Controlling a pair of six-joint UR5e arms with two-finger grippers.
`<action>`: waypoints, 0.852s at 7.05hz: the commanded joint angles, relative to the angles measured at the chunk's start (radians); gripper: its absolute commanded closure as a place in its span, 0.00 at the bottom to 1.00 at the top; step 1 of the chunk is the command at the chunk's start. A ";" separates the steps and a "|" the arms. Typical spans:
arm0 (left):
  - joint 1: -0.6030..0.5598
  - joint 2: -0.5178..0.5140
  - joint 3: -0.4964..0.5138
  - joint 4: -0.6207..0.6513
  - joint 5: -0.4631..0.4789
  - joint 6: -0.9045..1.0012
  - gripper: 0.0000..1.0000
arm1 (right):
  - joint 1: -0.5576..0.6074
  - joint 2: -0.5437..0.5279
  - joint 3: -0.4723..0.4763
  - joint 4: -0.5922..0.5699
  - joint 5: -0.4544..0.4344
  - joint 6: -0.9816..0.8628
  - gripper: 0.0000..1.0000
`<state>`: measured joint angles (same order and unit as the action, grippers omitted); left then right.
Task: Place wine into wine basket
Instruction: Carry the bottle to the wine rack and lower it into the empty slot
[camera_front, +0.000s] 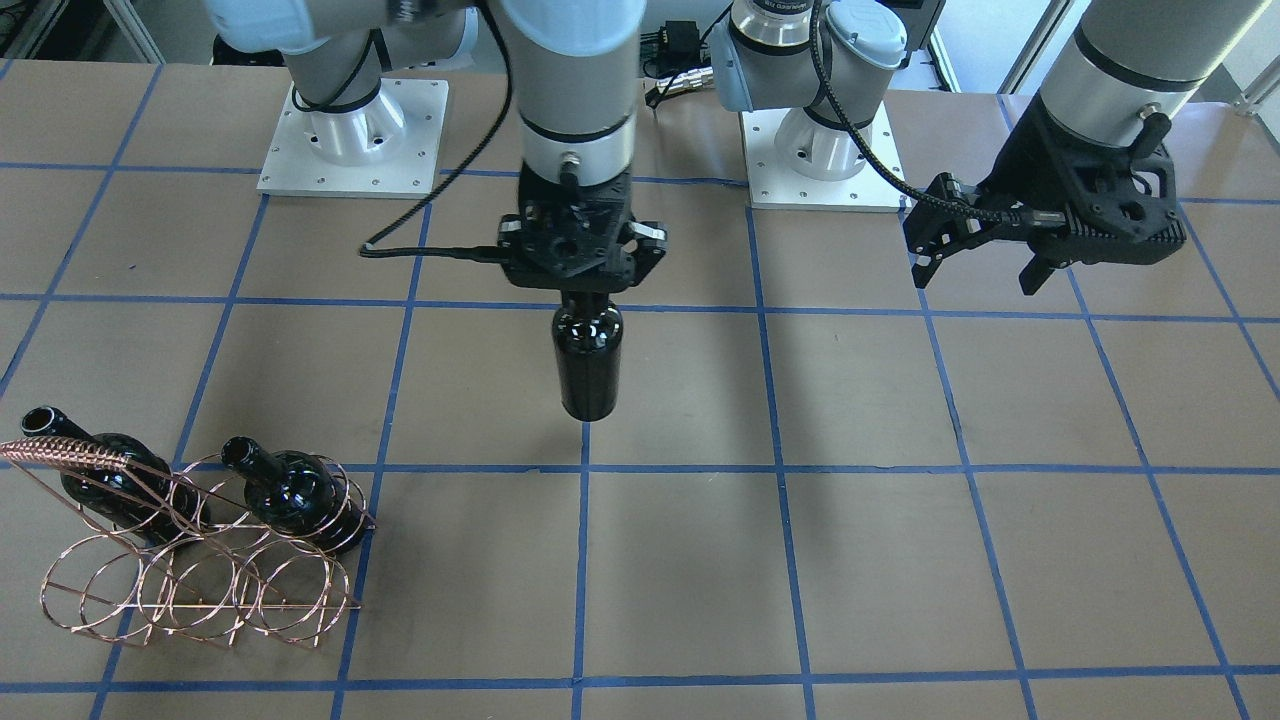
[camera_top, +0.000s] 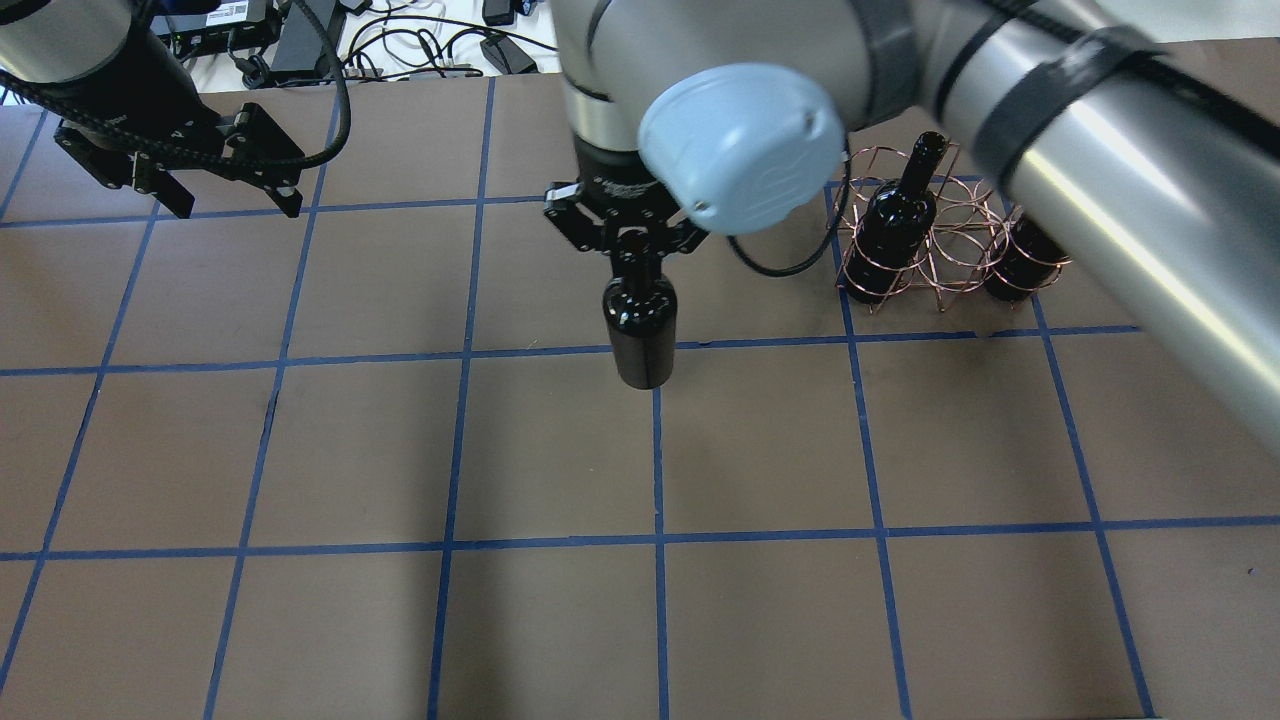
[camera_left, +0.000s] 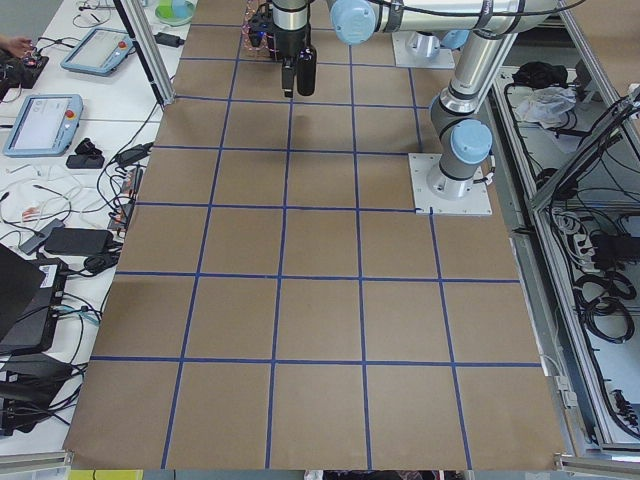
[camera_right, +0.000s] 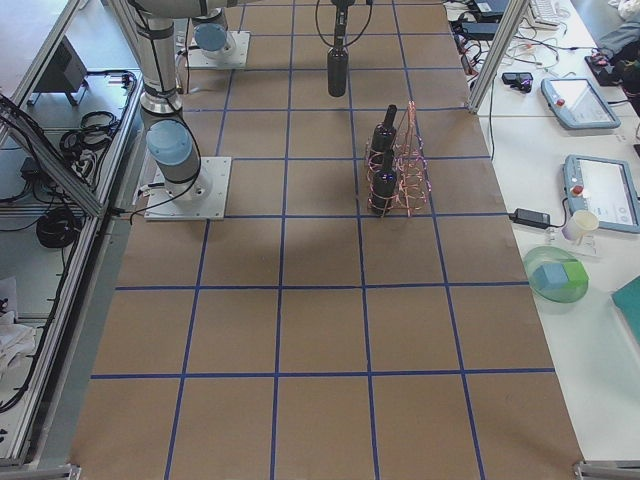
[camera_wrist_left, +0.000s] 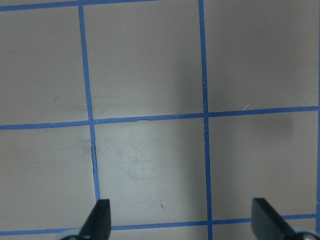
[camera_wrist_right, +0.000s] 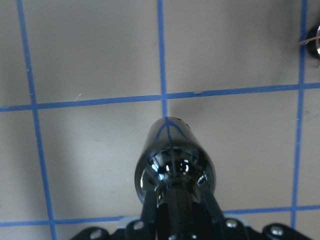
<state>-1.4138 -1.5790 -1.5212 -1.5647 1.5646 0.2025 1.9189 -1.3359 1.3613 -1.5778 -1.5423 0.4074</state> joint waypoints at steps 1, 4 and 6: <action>-0.001 0.000 0.000 0.000 0.000 0.000 0.00 | -0.252 -0.103 0.004 0.143 -0.028 -0.285 0.70; -0.001 0.000 0.000 0.000 0.005 0.000 0.00 | -0.493 -0.152 -0.004 0.145 -0.085 -0.548 0.70; 0.001 0.000 0.000 0.000 0.003 0.000 0.00 | -0.537 -0.122 -0.034 0.052 -0.070 -0.558 0.71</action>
<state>-1.4133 -1.5785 -1.5217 -1.5646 1.5688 0.2024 1.4064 -1.4755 1.3483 -1.4712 -1.6170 -0.1379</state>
